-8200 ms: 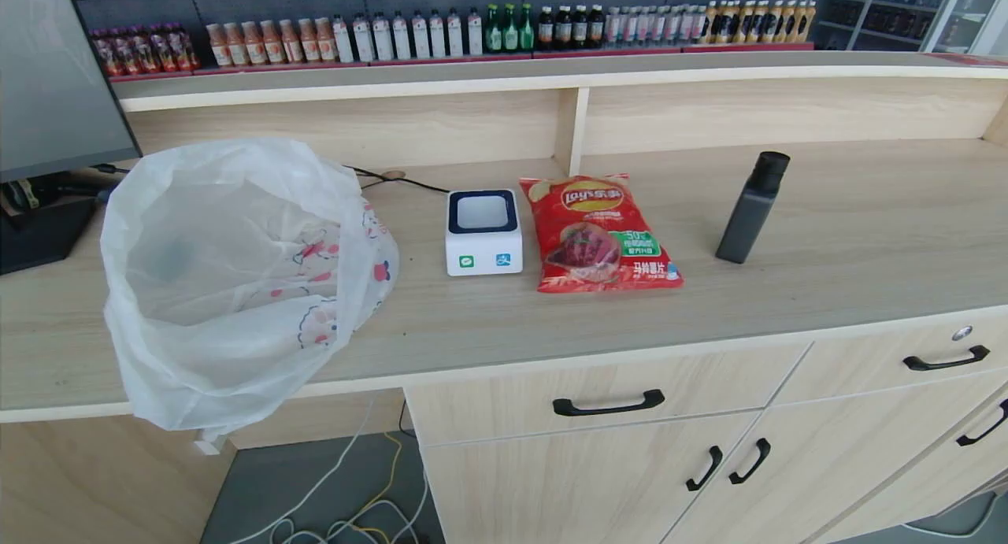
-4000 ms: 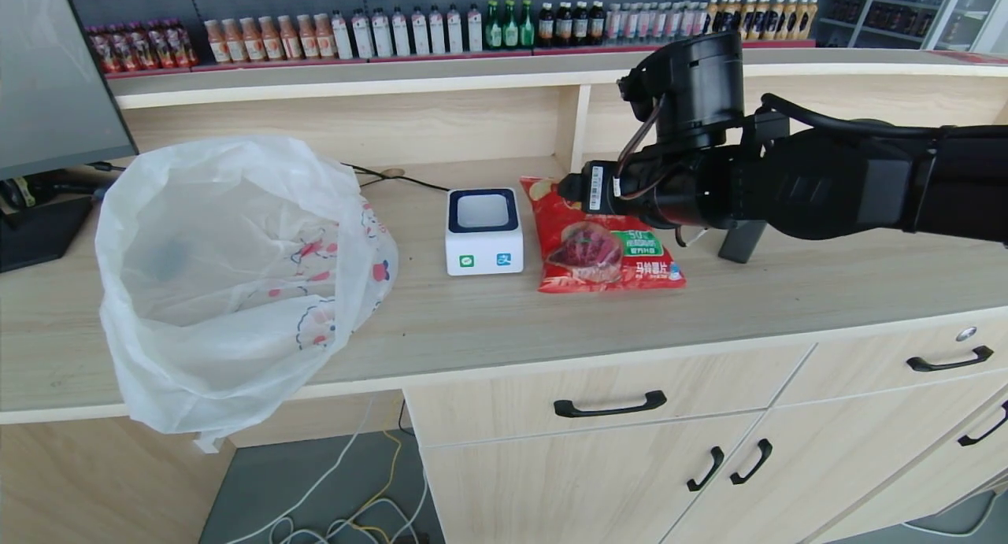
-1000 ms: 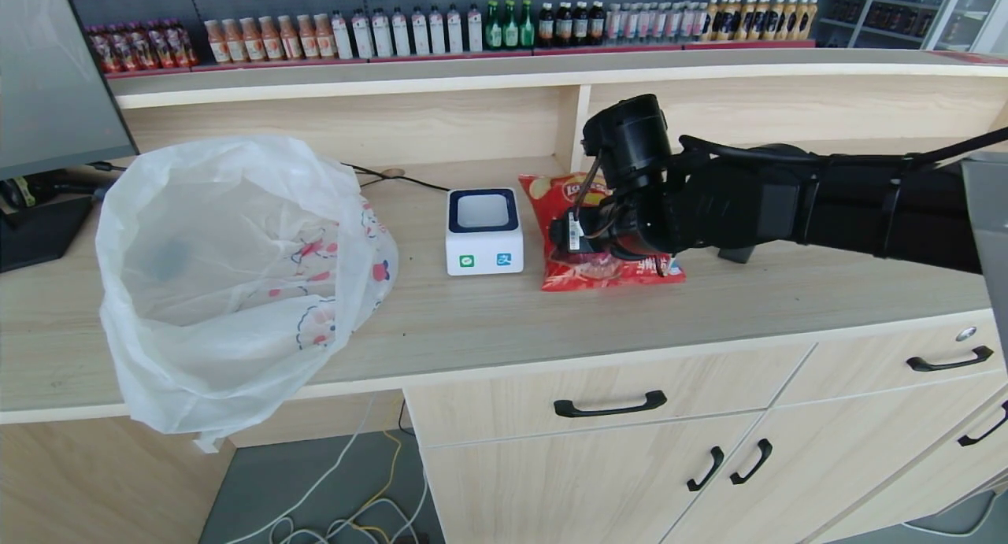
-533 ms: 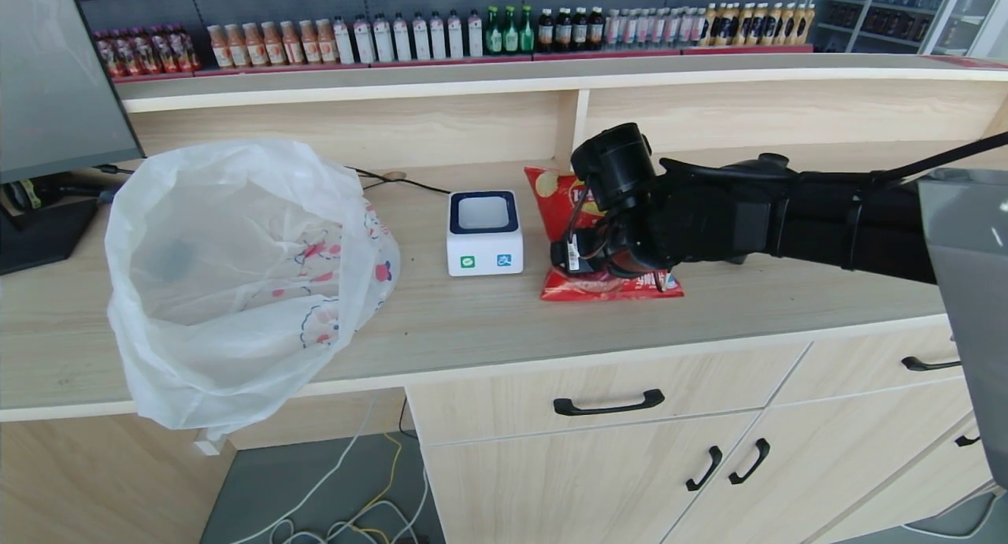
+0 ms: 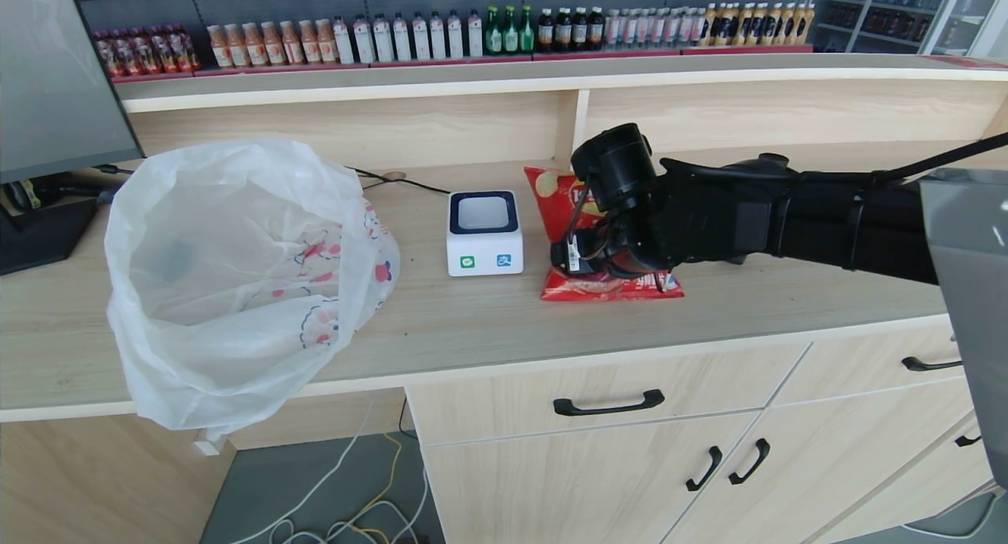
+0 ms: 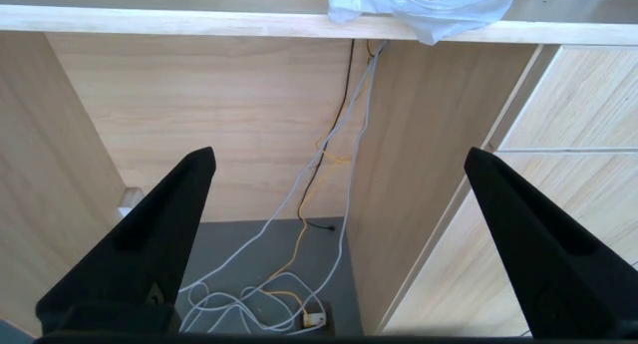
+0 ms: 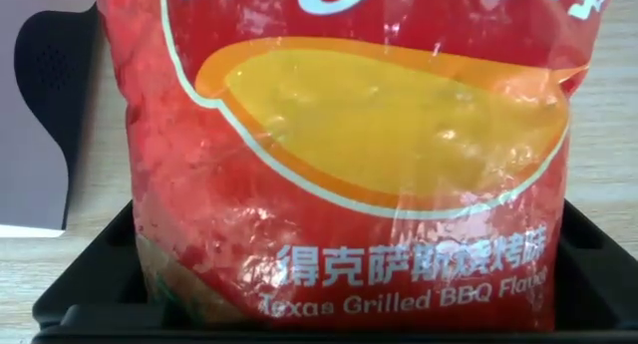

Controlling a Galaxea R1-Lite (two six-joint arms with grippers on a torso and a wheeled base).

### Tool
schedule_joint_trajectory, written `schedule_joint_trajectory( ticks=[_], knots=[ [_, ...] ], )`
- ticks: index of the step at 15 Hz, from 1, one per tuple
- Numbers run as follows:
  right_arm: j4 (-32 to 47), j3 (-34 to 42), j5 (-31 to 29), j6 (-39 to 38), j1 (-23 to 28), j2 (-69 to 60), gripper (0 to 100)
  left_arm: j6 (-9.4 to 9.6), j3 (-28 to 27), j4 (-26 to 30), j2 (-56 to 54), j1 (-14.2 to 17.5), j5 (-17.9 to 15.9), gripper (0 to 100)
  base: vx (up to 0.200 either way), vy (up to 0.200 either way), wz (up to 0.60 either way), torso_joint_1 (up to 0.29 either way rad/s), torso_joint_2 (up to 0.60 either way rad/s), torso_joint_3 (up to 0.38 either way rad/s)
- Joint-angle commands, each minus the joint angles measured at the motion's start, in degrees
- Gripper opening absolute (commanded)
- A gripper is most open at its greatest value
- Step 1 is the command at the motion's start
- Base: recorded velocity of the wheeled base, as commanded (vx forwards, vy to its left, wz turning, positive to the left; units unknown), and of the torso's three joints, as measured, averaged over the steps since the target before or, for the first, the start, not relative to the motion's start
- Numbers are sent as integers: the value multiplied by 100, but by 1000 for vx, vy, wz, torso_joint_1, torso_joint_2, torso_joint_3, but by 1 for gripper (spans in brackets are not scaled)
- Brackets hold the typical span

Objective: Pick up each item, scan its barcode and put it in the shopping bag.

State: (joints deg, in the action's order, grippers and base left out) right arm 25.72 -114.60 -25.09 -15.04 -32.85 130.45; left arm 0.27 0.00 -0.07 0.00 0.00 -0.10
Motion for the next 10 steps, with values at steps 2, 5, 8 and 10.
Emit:
schedule_joint_trajectory(
  ticks=[2,5,8,10],
  knots=[
    [29,1,4,19,-19,-64,0,0,0,-1,0,0,1,100,0,0,0,0,0,0],
    [29,1,4,72,-54,-319,0,0,0,-1,0,0,1,100,0,0,0,0,0,0],
    [29,1,-14,133,-221,-591,0,0,0,-1,0,0,1,100,0,0,0,0,0,0],
    [29,1,-22,195,-380,-758,0,0,0,-1,0,0,1,100,0,0,0,0,0,0]
  ],
)
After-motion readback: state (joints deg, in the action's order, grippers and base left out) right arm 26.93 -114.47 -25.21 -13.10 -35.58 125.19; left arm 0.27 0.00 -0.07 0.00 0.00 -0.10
